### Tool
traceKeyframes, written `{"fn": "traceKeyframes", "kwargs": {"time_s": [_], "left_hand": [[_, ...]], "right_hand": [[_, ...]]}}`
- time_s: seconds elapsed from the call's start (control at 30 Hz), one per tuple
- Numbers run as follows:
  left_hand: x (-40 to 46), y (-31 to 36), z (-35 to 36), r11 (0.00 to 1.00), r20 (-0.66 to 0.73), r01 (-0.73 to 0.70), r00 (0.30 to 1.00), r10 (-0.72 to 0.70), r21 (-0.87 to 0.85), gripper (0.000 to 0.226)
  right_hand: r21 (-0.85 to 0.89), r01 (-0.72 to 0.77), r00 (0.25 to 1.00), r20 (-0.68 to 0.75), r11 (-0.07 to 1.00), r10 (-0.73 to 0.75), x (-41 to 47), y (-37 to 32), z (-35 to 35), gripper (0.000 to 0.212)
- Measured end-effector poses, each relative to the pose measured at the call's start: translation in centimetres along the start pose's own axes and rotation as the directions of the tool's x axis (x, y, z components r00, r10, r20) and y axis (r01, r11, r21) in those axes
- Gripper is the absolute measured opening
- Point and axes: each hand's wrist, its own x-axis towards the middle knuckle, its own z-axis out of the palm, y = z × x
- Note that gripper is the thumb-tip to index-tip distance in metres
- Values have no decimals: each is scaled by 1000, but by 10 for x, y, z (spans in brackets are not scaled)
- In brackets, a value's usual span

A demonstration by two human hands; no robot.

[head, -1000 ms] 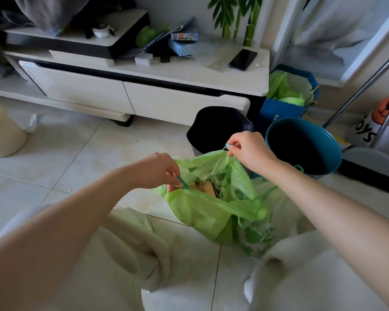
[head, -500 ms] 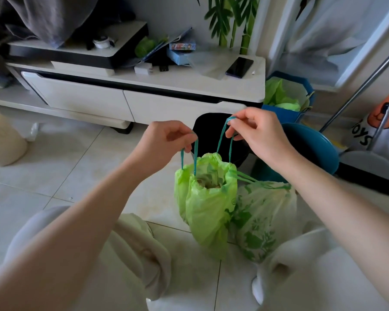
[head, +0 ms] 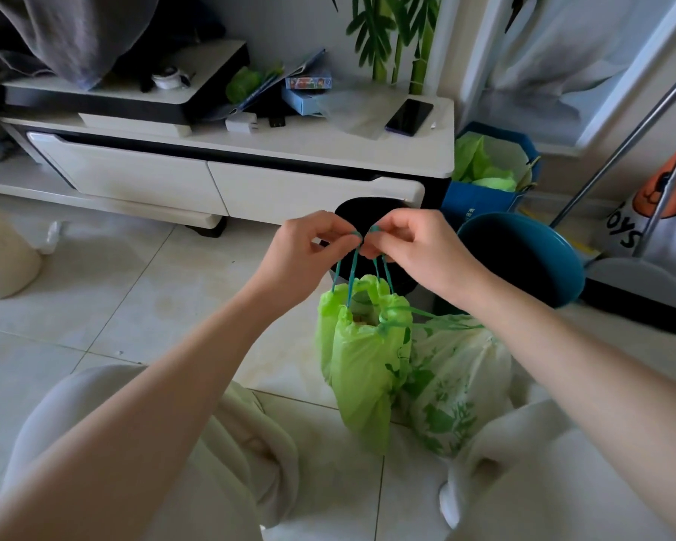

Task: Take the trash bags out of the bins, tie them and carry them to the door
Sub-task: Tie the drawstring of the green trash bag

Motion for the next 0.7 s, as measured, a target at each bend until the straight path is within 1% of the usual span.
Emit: {"fn": "traceKeyframes", "kwargs": {"time_s": [0.07,0.2,0.3,0.37,0.43,0.5,0.53,0.57,0.6,0.67,0.7], "left_hand": [[2,0,3,999,-19,-24,1000,25,36,17],[6,-1,6,996,-55,-48,997,52,71,10],[7,0,10,996,-37,-58,997,60,66,9],[7,-1,11,995,-27,-70,997,72,66,11],[8,-1,9,998,-64,-50,997,52,33,14],[9,-6,5,999,-102,17,995,-21,-36,10],[9,-12,5,997,-80,64,995,-68,-48,12],[9,-17,5,994,-20,106,994,-106,-28,20],[8,-24,7,991,70,132,988,-134,32,32],[2,-32,20,975,249,144,951,-184,169,57],[-2,-36,30,966,275,153,939,-209,209,65]], "right_hand": [[1,4,1000,14,1000,-4,0,2,1,9],[-65,-3,999,47,998,7,2,5,0,14],[-51,-12,998,57,999,15,1,4,1,15],[-71,-10,999,50,997,14,0,4,0,12],[-72,-9,1000,27,997,11,0,4,-2,10],[-32,-16,1000,7,999,16,1,3,-6,11],[0,-19,1000,10,1000,19,0,1,-8,11],[32,-20,1000,21,999,19,-1,-1,-11,11],[58,-15,999,40,998,12,-2,-3,-13,11],[109,10,996,83,994,-19,-5,-6,-15,10],[139,23,994,101,990,-37,-7,-8,-15,9]]}}
